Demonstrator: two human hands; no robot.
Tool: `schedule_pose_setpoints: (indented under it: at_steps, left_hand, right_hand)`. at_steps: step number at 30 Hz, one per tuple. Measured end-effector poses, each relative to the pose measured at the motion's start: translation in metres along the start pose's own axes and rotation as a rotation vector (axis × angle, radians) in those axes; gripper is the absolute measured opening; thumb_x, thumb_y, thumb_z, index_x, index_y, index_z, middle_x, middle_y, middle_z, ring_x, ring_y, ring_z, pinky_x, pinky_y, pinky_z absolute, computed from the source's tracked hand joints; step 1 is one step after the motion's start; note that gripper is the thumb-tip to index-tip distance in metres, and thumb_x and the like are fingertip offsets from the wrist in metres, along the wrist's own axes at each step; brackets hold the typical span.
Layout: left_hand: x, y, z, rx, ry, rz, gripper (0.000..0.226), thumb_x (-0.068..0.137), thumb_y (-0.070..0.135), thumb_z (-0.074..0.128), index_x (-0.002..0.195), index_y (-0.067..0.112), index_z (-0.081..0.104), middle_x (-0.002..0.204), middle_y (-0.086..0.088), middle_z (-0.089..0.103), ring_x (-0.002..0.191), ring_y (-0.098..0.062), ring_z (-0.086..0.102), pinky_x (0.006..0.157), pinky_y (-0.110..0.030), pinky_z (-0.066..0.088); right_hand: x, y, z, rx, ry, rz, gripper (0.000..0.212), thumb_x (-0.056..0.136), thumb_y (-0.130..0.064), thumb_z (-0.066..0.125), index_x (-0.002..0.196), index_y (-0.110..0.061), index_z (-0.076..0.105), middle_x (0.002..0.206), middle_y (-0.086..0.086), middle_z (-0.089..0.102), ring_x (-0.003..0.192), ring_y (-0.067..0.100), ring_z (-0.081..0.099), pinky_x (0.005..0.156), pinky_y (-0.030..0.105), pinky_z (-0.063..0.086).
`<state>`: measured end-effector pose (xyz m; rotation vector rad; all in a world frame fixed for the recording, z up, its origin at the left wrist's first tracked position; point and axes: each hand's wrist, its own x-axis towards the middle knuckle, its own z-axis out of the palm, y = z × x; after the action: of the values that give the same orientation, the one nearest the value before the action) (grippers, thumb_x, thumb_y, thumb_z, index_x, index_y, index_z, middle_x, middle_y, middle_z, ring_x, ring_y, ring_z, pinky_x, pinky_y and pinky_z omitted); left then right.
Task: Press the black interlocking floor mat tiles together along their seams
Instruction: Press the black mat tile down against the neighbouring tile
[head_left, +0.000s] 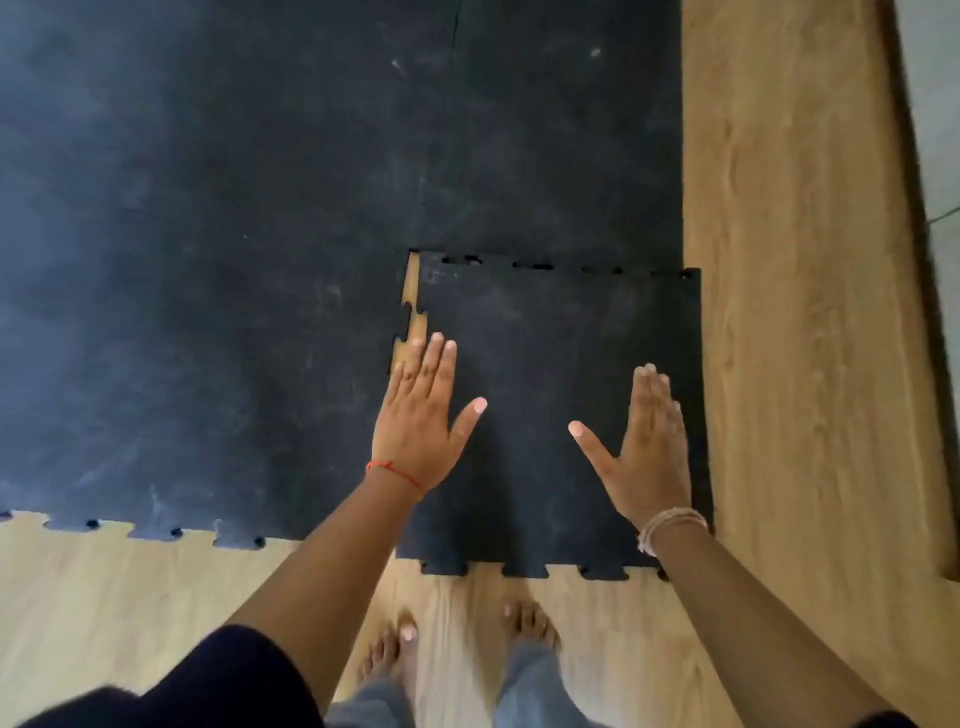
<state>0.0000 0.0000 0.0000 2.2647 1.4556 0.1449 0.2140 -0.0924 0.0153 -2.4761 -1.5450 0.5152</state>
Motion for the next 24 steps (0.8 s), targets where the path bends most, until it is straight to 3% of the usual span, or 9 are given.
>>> schedule_pose_setpoints:
  at_steps: [4,7,10,14,17,21,24]
  left_hand:
    - [0.012,-0.020,0.098,-0.019,-0.035,0.025,0.074,0.087,0.063,0.007,0.142,0.012,0.004,0.149,-0.002,0.001,0.137,-0.016,-0.009,0.111,-0.030,-0.006]
    - [0.026,-0.034,0.153,0.013,-0.022,0.031,0.073,0.085,0.064,0.002,0.140,0.017,-0.004,0.150,-0.001,-0.006,0.136,-0.014,-0.018,0.109,-0.028,-0.013]
    - [0.036,-0.041,0.187,0.020,-0.026,0.022,0.074,0.083,0.064,0.003,0.140,0.019,-0.008,0.149,0.000,-0.014,0.133,-0.013,-0.024,0.105,-0.025,-0.021]
    - [0.041,-0.047,0.214,0.015,-0.016,-0.011,0.074,0.083,0.065,0.004,0.140,0.019,-0.008,0.149,0.000,-0.015,0.133,-0.013,-0.025,0.107,-0.028,-0.017]
    - [0.043,-0.053,0.224,0.084,0.008,-0.018,0.075,0.085,0.064,0.004,0.141,0.016,-0.003,0.150,-0.001,-0.009,0.136,-0.016,-0.019,0.108,-0.028,-0.017]
    - [0.042,-0.054,0.224,0.138,-0.004,-0.010,0.072,0.088,0.060,0.012,0.142,0.012,0.005,0.150,-0.005,0.003,0.138,-0.021,-0.005,0.110,-0.030,-0.011]
    - [0.042,-0.054,0.224,0.148,0.006,-0.013,0.072,0.089,0.060,0.015,0.142,0.012,0.007,0.150,-0.006,0.006,0.138,-0.020,-0.004,0.109,-0.028,-0.012]
  right_hand:
    - [0.020,0.038,0.092,-0.076,-0.040,-0.001,0.098,0.076,-0.076,0.024,0.146,-0.010,0.006,0.155,0.010,0.008,0.136,0.015,-0.005,0.111,0.032,0.002]
    - [0.040,0.066,0.141,-0.077,-0.023,-0.040,0.099,0.075,-0.076,0.020,0.145,-0.007,0.005,0.155,0.012,0.008,0.137,0.015,-0.006,0.112,0.033,0.001]
    - [0.057,0.086,0.169,-0.079,-0.008,-0.052,0.101,0.074,-0.077,0.017,0.145,-0.007,0.005,0.155,0.011,0.006,0.138,0.014,-0.006,0.112,0.032,-0.002]
    - [0.074,0.103,0.195,-0.128,0.029,-0.046,0.094,0.079,-0.072,0.016,0.145,-0.006,0.008,0.155,0.012,0.007,0.140,0.018,-0.005,0.114,0.036,0.000]
    - [0.082,0.109,0.203,-0.140,0.059,0.031,0.087,0.081,-0.067,0.017,0.145,-0.008,0.012,0.155,0.013,0.010,0.141,0.024,-0.001,0.114,0.043,0.005]
    - [0.079,0.124,0.195,-0.217,0.100,0.204,0.074,0.082,-0.068,0.019,0.144,-0.028,0.023,0.153,0.019,0.016,0.139,0.041,0.006,0.110,0.053,0.010]
    - [0.083,0.143,0.188,-0.252,0.097,0.332,0.073,0.081,-0.073,0.018,0.144,-0.035,0.017,0.154,0.020,0.010,0.138,0.044,0.004,0.109,0.056,0.007]
